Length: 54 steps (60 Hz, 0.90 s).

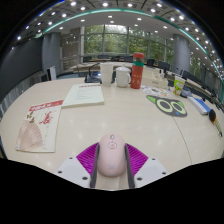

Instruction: Arrange mouse

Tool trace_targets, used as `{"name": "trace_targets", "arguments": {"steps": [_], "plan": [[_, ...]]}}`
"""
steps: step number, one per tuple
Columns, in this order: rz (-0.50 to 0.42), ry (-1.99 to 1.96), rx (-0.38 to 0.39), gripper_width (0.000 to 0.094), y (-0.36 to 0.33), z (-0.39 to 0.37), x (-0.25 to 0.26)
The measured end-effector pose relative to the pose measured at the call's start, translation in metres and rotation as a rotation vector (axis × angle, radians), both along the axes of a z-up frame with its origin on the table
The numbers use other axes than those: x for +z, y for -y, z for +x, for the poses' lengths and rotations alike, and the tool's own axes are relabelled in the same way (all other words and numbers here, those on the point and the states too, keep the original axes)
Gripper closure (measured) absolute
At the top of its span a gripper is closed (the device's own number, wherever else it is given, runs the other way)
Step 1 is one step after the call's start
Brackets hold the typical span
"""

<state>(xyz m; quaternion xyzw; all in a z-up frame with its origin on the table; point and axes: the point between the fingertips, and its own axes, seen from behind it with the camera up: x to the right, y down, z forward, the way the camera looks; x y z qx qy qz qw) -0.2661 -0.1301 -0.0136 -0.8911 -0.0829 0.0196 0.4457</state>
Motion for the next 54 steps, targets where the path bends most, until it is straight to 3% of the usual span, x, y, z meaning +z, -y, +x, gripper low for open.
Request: {"name": "trace_targets", "arguments": {"steps": [8,17,26,36,44,54], "plan": [[-0.032,0.016,0.017,0.0597,-0.002,-0.001,0.001],[-0.032,-0.006,0.039,0.0629,-0.003,-0.006,0.026],[0.105,-0.056,0.057,0.0629,-0.037,0.005,0.119],[0.223,-0.09,0.026,0.0629,-0.115,0.077,0.193],[0.22,-0.086,-0.014,0.063,-0.183,0.15,0.181],[0.128,-0.053,-0.041,0.0631,-0.241,0.219,0.102]]}}
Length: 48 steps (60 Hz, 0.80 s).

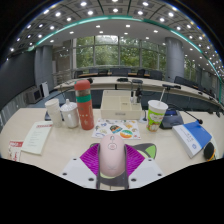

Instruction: Arrange mouse

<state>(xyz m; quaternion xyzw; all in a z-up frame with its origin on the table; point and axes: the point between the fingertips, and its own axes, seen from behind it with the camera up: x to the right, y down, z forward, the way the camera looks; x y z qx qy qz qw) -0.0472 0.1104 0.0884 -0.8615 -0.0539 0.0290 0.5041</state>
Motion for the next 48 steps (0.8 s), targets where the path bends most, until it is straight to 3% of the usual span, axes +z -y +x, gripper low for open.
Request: {"name": "trace_targets", "arguments": {"steps": [9,23,25,28,29,31,48], "plan": [[-0.079,0.018,-0.003,0.0621,-0.02,0.027,-0.062],[-0.152,-0.016,-0.017,0.045,-0.018,0.036,-0.096],[-0.168,-0.022,-0.017,0.035,-0.013,0.035,-0.096],[-0.183,-0.036,-0.008,0.0102,-0.005,0.031,-0.09],[-0.182,-0.04,-0.008,0.0067,-0.002,0.031,-0.085],[-0.173,-0.038,-0.02,0.0108,0.005,0.033,-0.074],[-0.105,0.051,-0.073,0.0082,0.134,0.036,0.045]]}}
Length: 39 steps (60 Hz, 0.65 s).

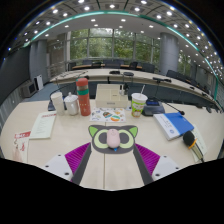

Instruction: Arrange mouse

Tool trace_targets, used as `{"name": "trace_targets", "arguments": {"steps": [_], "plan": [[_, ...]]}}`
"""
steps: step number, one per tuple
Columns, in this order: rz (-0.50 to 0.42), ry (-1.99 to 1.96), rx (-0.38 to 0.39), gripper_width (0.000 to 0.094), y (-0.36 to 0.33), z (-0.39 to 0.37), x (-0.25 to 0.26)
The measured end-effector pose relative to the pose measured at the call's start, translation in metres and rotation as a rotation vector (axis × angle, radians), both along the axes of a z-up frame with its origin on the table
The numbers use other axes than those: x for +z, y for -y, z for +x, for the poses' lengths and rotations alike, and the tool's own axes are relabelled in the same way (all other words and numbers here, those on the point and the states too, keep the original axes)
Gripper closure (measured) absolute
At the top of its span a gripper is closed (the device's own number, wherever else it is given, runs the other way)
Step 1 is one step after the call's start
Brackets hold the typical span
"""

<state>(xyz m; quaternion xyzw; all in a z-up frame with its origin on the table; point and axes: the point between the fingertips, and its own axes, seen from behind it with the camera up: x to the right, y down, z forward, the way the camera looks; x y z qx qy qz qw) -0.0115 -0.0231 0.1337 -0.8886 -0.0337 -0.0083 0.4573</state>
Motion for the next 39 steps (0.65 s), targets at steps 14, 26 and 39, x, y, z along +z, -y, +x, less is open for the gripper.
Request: {"name": "trace_targets", "arguments": {"steps": [14,26,39], "plan": [[0.05,0.041,-0.029,0.0082,0.129,-0.012,0.082],[0.089,0.051,-0.026,0.0081,0.193,-0.02,0.114],[0.098,0.0,-0.031,0.0079,0.212,-0.028,0.123]]}}
